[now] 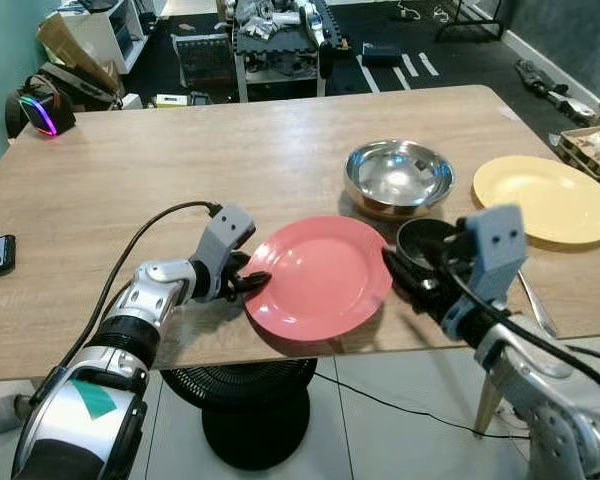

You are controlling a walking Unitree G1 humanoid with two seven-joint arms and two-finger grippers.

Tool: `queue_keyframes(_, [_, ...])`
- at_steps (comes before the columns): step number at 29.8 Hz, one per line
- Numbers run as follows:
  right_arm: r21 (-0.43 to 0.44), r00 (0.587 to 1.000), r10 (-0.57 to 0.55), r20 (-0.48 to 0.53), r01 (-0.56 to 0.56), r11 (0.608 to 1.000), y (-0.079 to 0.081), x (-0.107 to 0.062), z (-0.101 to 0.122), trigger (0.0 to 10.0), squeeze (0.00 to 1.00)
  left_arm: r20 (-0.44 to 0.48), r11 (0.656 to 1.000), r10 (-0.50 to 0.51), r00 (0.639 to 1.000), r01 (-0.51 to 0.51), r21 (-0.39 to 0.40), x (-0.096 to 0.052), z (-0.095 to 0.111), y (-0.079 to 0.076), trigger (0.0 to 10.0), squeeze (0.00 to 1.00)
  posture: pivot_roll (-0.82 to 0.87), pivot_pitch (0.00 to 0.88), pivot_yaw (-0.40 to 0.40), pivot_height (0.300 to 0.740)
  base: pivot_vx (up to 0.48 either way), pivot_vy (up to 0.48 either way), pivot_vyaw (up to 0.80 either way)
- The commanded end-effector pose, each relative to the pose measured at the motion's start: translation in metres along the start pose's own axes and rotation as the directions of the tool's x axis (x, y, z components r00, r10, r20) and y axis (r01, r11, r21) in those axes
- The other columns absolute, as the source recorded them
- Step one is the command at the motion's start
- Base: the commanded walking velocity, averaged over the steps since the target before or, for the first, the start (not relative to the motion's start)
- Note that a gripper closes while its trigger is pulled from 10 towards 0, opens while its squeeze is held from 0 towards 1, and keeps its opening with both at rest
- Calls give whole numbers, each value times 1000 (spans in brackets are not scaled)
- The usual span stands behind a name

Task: Setting the table

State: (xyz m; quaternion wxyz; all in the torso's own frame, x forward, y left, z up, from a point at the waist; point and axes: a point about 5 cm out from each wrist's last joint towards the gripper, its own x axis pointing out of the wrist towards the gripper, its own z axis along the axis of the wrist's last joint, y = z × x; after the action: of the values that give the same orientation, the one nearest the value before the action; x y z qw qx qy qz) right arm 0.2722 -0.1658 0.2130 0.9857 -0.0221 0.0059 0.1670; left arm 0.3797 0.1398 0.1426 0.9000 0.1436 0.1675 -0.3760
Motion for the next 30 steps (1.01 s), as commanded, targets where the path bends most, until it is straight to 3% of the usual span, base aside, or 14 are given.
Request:
queue_keyframes(1, [32, 997, -48, -68, 50, 998, -8, -4, -10, 10000, 0, -301, 992, -86, 950, 55, -110, 1, -80, -30, 10000, 0, -197, 145, 112, 740, 0, 0, 0])
queue_keyframes(2, [92, 990, -92, -104, 102, 990, -16, -8, -15, 10000, 0, -296, 992, -84, 952, 50, -118, 3, -81, -34, 10000, 0, -198, 144, 107, 740, 0, 0, 0])
queue_keyframes(9, [219, 985, -70, -155, 103, 970, -14, -12, -23, 10000, 0, -286, 992, -84, 955, 51, -119, 4, -79, -36, 10000, 0, -197, 145, 102, 740, 0, 0, 0])
queue_keyframes(12, [348, 984, -16, -178, 78, 934, -9, -19, -31, 10000, 0, -287, 992, -83, 954, 52, -114, 3, -80, -36, 10000, 0, -199, 146, 101, 740, 0, 0, 0])
queue_keyframes(13, [348, 984, -16, -178, 78, 934, -9, -19, -31, 10000, 0, -287, 992, -83, 954, 52, -114, 3, -80, -36, 10000, 0, -199, 146, 101, 740, 0, 0, 0])
queue_keyframes(18, [518, 983, 78, -168, 21, 855, 0, -27, -34, 10000, 0, -291, 993, -79, 953, 50, -106, 3, -81, -37, 10000, 0, -204, 148, 100, 740, 0, 0, 0])
queue_keyframes(23, [537, 979, 83, -187, 32, 843, 4, -27, -39, 10000, 0, -290, 993, -77, 954, 48, -105, 3, -81, -37, 10000, 0, -201, 147, 98, 740, 0, 0, 0])
queue_keyframes(30, [606, 976, 139, -169, -8, 795, 24, -17, -41, 10000, 0, -292, 994, -74, 954, 45, -104, 2, -80, -36, 10000, 0, -191, 148, 106, 740, 0, 0, 0])
